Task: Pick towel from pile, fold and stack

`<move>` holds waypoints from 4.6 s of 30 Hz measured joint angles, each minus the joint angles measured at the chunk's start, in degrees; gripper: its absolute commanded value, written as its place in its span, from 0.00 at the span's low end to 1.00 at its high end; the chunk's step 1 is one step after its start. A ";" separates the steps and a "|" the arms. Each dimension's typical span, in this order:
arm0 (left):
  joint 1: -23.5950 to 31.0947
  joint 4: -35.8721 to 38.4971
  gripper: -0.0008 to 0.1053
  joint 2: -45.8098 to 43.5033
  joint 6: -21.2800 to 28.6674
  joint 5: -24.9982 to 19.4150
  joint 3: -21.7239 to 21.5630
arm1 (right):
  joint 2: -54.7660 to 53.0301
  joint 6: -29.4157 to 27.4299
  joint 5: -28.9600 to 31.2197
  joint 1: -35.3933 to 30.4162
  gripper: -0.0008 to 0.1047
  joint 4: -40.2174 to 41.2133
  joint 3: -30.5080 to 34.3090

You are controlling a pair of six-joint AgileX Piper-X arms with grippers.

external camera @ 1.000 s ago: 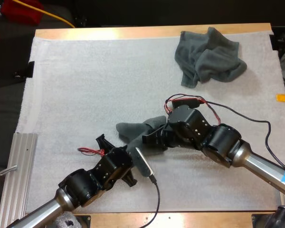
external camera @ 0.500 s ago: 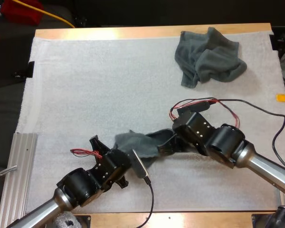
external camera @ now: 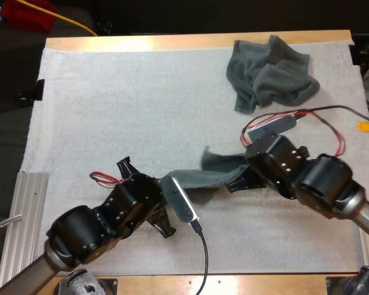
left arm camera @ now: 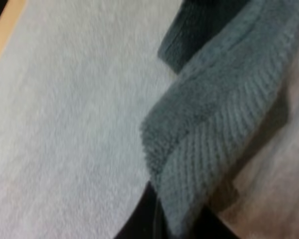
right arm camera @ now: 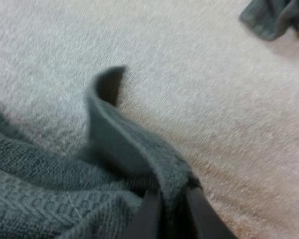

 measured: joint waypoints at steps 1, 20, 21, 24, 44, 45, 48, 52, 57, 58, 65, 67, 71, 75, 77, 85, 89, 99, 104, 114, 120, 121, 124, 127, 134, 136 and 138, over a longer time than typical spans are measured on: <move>0.00 0.60 0.01 0.00 -0.46 0.94 -1.14 | -0.35 0.01 0.11 0.00 0.02 0.78 -0.86; -1.23 16.40 0.01 -0.08 -6.35 15.77 -8.73 | -2.35 6.94 2.00 11.58 0.02 17.69 -7.71; -2.02 17.31 0.01 -0.08 -6.35 15.76 -8.73 | -2.35 7.80 2.99 12.78 0.02 18.67 -7.71; -5.60 18.90 0.01 -0.08 -7.27 15.93 -8.73 | -2.35 10.87 4.50 15.88 0.02 22.49 -7.71; -8.60 19.79 0.01 3.93 -7.13 8.22 -8.73 | -2.35 23.72 10.76 23.14 0.02 24.15 1.35; -7.61 19.60 0.01 4.92 -6.74 8.22 -8.73 | -2.35 23.72 10.76 22.46 0.02 23.92 2.11; -4.27 17.78 0.01 6.59 -5.46 8.15 -8.73 | -2.35 23.29 10.76 20.06 0.02 22.03 3.81; 1.38 16.59 0.01 6.62 -3.10 8.10 -8.73 | -2.35 20.18 9.91 16.37 0.02 15.14 4.62; 8.49 15.13 0.01 6.62 -0.09 12.82 -8.73 | -1.46 18.06 4.23 10.70 0.02 7.28 4.64; 9.55 14.36 0.01 6.62 0.18 13.67 -8.73 | -0.77 17.97 3.10 9.74 0.02 6.03 4.64; 15.61 11.87 0.01 8.63 3.69 16.98 -8.54 | 4.79 17.96 -3.93 3.05 0.02 -0.53 4.64; 17.08 11.30 0.01 10.48 4.74 18.39 -7.57 | 6.13 17.96 -5.63 1.58 0.02 -2.54 4.64; 19.89 9.17 0.01 13.72 6.44 19.61 -4.92 | 8.52 17.96 -9.97 -1.38 0.02 -6.56 4.64; 23.28 7.82 0.01 15.98 8.15 20.53 -4.41 | 11.27 19.43 -14.48 -4.18 0.02 -11.05 4.64; 25.27 6.44 0.01 16.81 8.95 21.25 -4.41 | 12.52 19.94 -15.79 -5.31 0.02 -13.17 4.64; 29.90 3.28 0.01 23.17 9.76 25.04 -4.31 | 16.29 24.17 -20.40 -8.27 0.02 -20.49 4.64; 30.80 3.25 0.01 26.25 9.76 25.06 -4.26 | 18.01 30.18 -22.83 -9.77 0.02 -23.48 4.64; 32.95 -0.96 0.01 26.66 9.76 25.18 -4.26 | 20.82 36.66 -23.12 -10.40 0.02 -30.09 4.64; 34.52 -2.27 0.26 26.66 9.42 23.82 -4.26 | 22.43 38.51 -23.12 -10.40 0.02 -32.15 4.64; 35.03 -5.87 0.64 26.66 4.37 15.07 -4.26 | 22.82 35.86 -23.26 -10.62 0.54 -40.37 4.64; 35.03 -5.88 0.63 26.66 1.52 13.88 -4.26 | 22.45 22.00 -26.48 -10.62 0.66 -44.17 4.71; 35.03 -5.61 0.63 26.49 1.06 13.88 -4.26 | 22.00 20.27 -26.59 -10.62 0.66 -43.79 4.64; 35.03 -4.90 0.63 25.70 -0.08 14.43 -4.26 | 19.83 15.16 -25.33 -10.69 0.66 -40.45 4.64; 35.03 -3.90 0.63 23.96 -1.17 15.98 -4.26 | 17.32 10.34 -21.23 -10.69 0.66 -36.00 4.64; 35.03 -1.95 0.63 18.84 -3.17 17.30 -4.26 | 13.53 5.57 -18.48 -10.69 0.66 -27.51 4.64; 35.03 -0.54 0.63 17.13 -3.34 17.47 -4.26 | 12.64 4.93 -18.46 -10.69 0.66 -25.12 4.64; 35.03 1.00 0.63 15.64 -3.43 17.97 -4.26 | 12.02 4.62 -18.46 -10.69 0.66 -22.80 4.64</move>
